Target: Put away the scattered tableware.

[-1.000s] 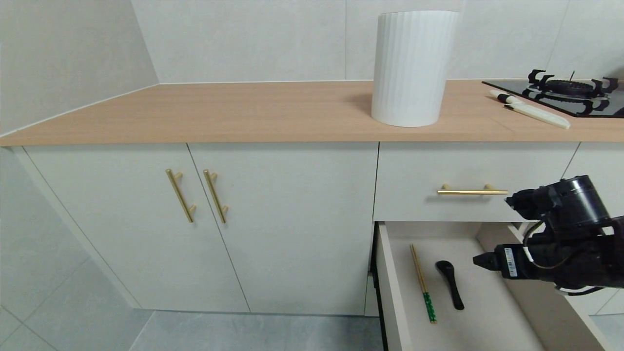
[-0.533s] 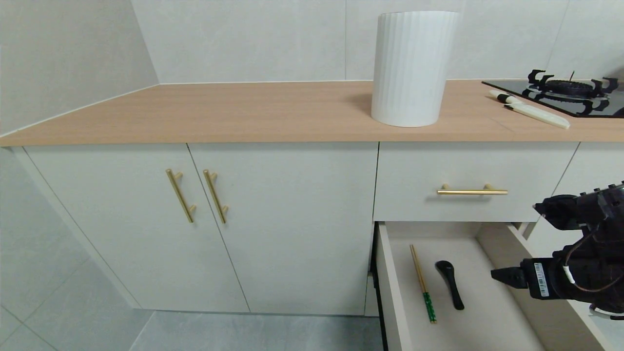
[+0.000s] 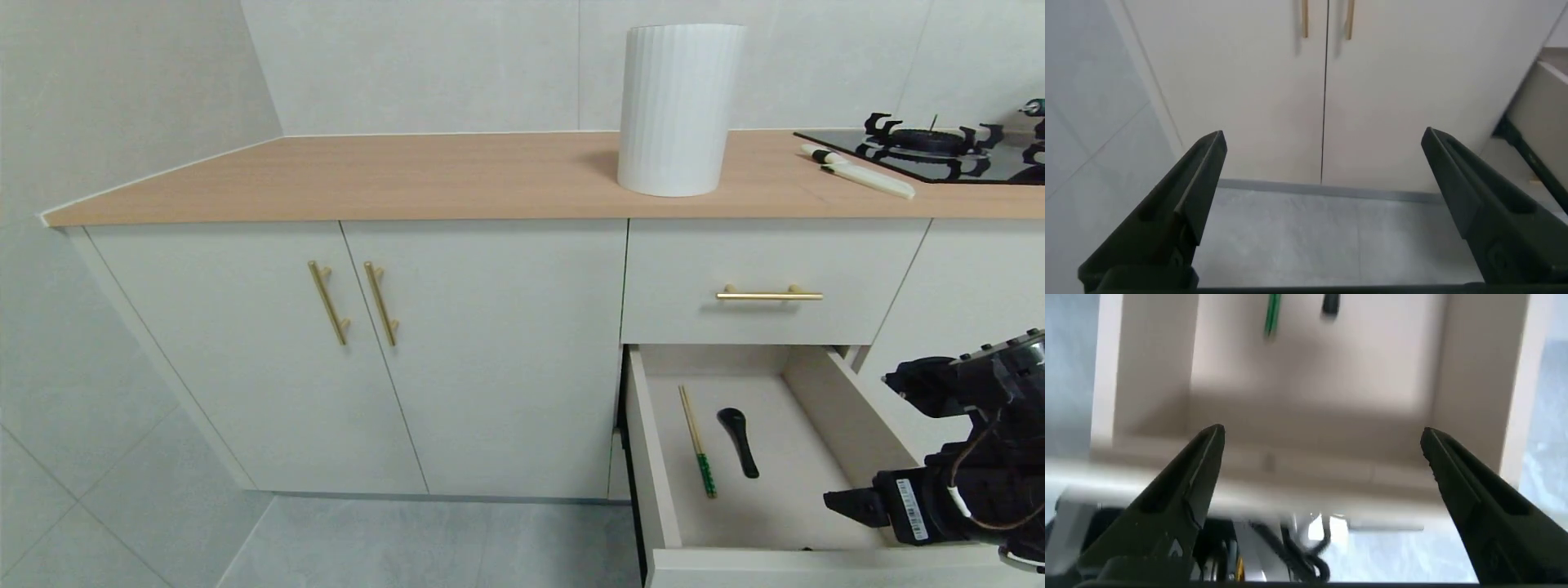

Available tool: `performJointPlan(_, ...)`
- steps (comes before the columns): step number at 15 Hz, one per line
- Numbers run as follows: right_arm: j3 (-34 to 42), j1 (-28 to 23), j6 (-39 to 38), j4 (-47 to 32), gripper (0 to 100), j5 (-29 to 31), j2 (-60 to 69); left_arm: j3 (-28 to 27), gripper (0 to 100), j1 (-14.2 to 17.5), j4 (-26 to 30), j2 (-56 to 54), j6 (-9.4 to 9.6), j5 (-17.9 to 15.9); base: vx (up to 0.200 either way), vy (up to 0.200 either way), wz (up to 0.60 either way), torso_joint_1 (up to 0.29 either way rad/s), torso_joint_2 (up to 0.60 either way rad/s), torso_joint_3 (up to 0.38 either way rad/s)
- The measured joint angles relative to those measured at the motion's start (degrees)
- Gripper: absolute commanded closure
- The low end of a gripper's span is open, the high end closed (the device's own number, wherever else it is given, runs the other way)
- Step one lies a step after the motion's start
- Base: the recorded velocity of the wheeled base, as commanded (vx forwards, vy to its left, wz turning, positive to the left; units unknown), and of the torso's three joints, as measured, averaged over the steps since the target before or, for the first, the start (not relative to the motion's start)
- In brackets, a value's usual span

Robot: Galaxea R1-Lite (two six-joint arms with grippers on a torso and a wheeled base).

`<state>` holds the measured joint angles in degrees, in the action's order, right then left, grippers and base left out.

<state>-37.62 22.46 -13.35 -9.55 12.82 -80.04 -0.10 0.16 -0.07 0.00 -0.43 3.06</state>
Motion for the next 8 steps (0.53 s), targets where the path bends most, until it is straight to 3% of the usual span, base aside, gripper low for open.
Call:
performJointPlan(5,-2.62,1.79,0.07,-12.75,0,-1.06,1.51,0.00,0,0.00,0.00,0.00,-0.06,-0.02,0.000,0.000,0.00,0.000,0.00,0.000)
performJointPlan(8,-4.02,2.10,-0.13,-16.31,0,-6.16,-0.11,0.00,0,0.00,0.00,0.00,-0.06,0.00,0.000,0.000,0.00,0.000,0.00,0.000)
